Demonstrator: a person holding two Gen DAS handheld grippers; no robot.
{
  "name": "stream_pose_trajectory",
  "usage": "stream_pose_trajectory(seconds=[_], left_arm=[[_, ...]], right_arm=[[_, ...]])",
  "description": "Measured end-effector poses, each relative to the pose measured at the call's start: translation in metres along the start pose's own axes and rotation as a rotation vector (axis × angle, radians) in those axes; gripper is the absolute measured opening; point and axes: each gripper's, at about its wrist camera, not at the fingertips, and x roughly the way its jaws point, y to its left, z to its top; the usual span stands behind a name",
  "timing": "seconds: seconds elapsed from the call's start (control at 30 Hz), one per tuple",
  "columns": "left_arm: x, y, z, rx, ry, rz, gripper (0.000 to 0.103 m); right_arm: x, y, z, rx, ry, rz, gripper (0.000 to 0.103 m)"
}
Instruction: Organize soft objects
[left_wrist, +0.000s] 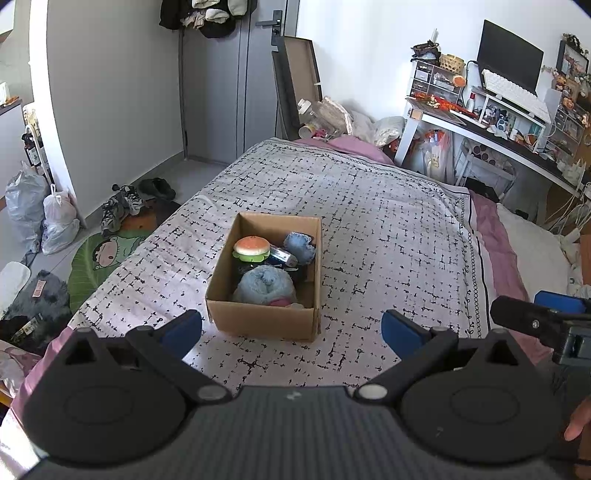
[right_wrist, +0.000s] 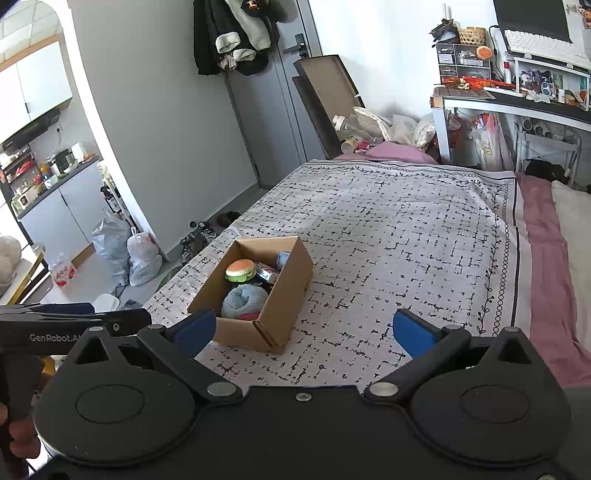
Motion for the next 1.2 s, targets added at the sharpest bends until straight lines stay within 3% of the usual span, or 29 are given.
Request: stream_pose_trajectory(seconds=[1.2], left_arm=[[0.007, -0.0014, 0.0012, 0.012, 0.02, 0.001, 0.103]], right_arm=[[0.0025, -0.0006, 0.0001, 0.007, 0.009, 0.006, 0.103]])
